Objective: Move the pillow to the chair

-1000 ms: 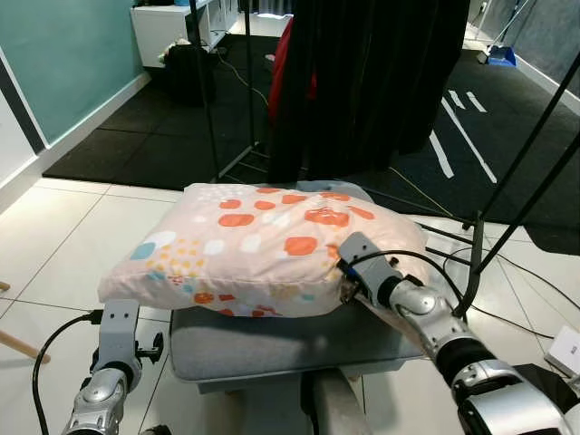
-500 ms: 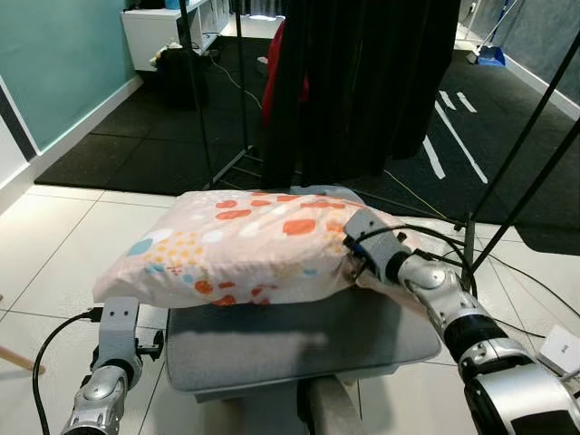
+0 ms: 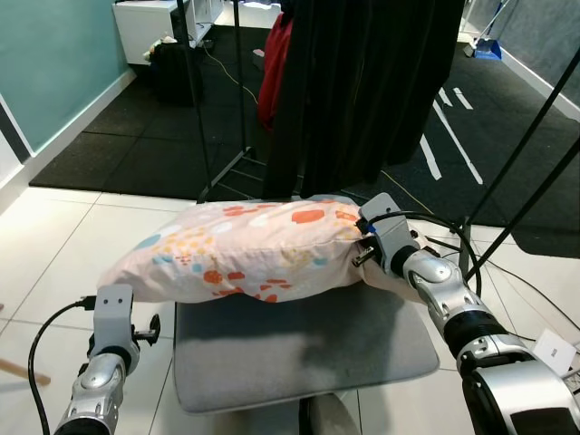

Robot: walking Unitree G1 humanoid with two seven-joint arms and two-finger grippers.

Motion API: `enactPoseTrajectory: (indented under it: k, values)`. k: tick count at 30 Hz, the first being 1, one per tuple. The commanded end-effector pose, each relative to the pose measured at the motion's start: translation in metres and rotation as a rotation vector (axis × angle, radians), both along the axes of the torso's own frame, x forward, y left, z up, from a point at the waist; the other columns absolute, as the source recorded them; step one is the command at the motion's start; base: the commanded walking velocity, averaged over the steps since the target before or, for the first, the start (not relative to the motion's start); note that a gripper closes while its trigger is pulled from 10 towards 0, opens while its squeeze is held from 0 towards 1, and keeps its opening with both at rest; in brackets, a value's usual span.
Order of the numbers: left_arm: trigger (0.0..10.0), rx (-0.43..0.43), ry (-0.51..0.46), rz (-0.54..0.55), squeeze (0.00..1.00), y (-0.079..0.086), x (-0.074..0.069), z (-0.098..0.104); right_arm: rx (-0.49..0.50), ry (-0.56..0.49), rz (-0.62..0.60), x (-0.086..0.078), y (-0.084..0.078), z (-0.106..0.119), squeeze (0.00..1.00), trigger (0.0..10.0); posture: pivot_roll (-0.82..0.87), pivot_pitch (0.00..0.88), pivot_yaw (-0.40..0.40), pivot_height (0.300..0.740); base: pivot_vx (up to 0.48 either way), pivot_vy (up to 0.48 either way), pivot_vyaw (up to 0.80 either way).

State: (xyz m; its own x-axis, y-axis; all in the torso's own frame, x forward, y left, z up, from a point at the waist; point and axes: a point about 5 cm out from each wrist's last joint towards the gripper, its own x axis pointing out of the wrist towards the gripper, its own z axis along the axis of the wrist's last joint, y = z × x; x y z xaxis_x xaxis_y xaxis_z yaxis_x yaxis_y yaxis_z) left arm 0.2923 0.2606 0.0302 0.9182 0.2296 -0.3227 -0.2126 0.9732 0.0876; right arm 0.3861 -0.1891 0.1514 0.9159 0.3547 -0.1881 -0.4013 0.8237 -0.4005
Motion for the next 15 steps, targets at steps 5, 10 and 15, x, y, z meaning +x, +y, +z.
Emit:
enactPoseTrajectory:
  k: [5,10,15]
  values:
    - [10.0,-0.011,0.009,0.032,0.0,0.0037,-0.0043,-0.0032,0.054,-0.049,-0.027,0.0045,-0.0014,0.0139,0.0,0.0,-0.18,0.134,-0.069,0.658,-0.096,0.0,0.0]
    - [10.0,-0.009,0.005,0.035,0.0,0.0037,-0.0041,-0.0022,0.06,-0.05,-0.026,0.0053,-0.0003,0.0155,0.0,0.0,-0.19,0.138,-0.066,0.673,0.0,0.0,0.0]
    - [10.0,-0.01,0.005,0.03,0.0,0.0015,-0.0035,-0.0023,0.058,-0.054,-0.029,0.0055,0.0001,0.0159,0.0,0.0,-0.19,0.135,-0.064,0.688,0.0,0.0,0.0]
